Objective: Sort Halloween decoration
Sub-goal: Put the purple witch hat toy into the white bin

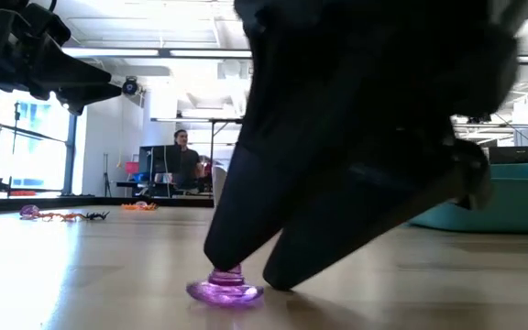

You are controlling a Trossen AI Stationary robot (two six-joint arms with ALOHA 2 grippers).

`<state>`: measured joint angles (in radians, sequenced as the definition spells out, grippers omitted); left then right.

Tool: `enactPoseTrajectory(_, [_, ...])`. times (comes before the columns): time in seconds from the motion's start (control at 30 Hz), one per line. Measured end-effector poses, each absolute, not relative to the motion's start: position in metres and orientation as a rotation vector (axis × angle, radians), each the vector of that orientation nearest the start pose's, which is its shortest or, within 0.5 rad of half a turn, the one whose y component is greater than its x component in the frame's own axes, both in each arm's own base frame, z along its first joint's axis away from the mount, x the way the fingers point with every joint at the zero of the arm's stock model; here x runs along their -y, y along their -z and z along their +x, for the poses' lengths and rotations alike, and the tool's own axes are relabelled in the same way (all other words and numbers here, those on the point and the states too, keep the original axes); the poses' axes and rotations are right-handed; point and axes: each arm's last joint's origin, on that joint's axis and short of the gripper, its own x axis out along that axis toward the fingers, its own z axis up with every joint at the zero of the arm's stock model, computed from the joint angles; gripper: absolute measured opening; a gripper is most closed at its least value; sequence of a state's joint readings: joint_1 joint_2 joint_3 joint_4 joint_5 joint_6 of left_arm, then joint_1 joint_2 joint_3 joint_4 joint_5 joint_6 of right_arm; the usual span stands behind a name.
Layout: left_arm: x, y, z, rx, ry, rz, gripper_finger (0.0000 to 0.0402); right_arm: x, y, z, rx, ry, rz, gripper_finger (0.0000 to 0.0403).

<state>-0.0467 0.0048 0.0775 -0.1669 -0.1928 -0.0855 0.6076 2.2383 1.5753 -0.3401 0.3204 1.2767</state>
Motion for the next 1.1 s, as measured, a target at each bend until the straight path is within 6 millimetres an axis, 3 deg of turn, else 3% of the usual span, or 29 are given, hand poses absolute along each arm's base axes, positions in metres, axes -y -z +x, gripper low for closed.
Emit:
enactPoseTrajectory(0.27, [-0.001,-0.173,0.092,-0.087,-0.150,-0.074,0.0186,-0.247,-0.127,0.394,-0.889,0.338,0.718,0.0132])
enactPoseTrajectory(0.6, [-0.001,-0.173,0.092,-0.088,-0.150,-0.074,0.0186,-0.243,-0.126,0.395,-0.918,0.339,0.713,0.0065])
enactPoseTrajectory(1.1, [-0.001,-0.173,0.092,-0.088,-0.150,-0.074,0.0186,-0.242,-0.126,0.396,-0.915,0.327,0.708,0.0005])
